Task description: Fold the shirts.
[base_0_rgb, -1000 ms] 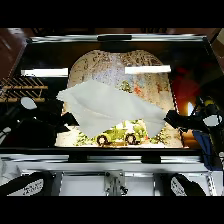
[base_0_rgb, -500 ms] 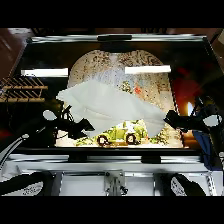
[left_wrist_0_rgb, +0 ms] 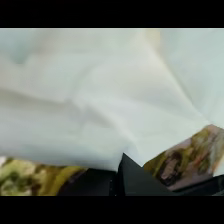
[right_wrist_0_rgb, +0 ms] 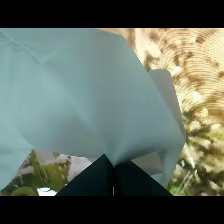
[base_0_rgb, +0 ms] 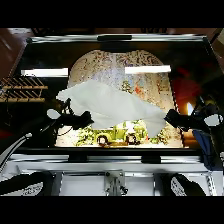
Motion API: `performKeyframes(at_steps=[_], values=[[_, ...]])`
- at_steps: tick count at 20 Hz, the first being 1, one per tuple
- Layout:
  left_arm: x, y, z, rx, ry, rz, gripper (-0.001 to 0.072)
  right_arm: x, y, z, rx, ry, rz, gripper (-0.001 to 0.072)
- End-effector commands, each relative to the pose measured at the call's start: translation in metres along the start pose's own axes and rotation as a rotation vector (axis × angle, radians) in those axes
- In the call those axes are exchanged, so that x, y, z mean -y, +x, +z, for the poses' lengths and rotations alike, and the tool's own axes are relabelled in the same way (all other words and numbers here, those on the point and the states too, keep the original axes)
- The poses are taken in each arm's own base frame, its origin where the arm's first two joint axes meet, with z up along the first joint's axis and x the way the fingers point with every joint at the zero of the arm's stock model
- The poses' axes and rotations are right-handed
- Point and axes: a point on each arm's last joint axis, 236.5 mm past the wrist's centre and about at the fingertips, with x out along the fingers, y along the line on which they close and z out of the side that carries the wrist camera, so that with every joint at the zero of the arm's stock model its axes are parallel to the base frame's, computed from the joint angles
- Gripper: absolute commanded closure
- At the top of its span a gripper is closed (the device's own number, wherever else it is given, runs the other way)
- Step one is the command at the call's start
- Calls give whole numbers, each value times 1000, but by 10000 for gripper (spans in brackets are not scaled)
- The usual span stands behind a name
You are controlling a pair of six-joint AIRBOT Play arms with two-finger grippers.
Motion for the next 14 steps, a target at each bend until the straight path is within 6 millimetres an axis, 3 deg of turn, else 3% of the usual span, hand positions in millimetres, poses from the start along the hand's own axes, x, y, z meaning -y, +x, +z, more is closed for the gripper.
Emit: performKeyframes(at_steps=[1, 2, 3, 4, 5, 7, 8, 9, 10, 12, 14], values=[[76, -54, 45, 153, 326, -111, 684, -25, -29, 32, 108, -112, 29, 661], [112, -94, 67, 268, 456, -140, 684, -44, -54, 54, 191, -179, 47, 661], [156, -151, 87, 413, 576, -176, 684, -66, -84, 76, 287, -249, 63, 661], [196, -214, 100, 561, 662, -213, 684, -90, -123, 97, 400, -330, 76, 661], [241, -297, 103, 742, 745, -268, 683, -119, -173, 117, 537, -425, 80, 661], [303, -438, 71, 1032, 859, -375, 683, -175, -287, 136, 840, -577, 88, 661], [325, -500, 42, 1165, 917, -426, 683, -200, -346, 134, 996, -622, 104, 661], [342, -548, 8, 1265, 963, -480, 683, -225, -410, 124, 1165, -659, 134, 661], [351, -579, -22, 1321, 993, -528, 683, -245, -467, 107, 1320, -685, 167, 661], [354, -608, -65, 1352, 1023, -582, 683, -266, -548, 67, 1545, -718, 217, 661], [333, -597, -75, 1320, 1068, -435, 683, -272, -583, 36, 1638, -738, 231, 661]])
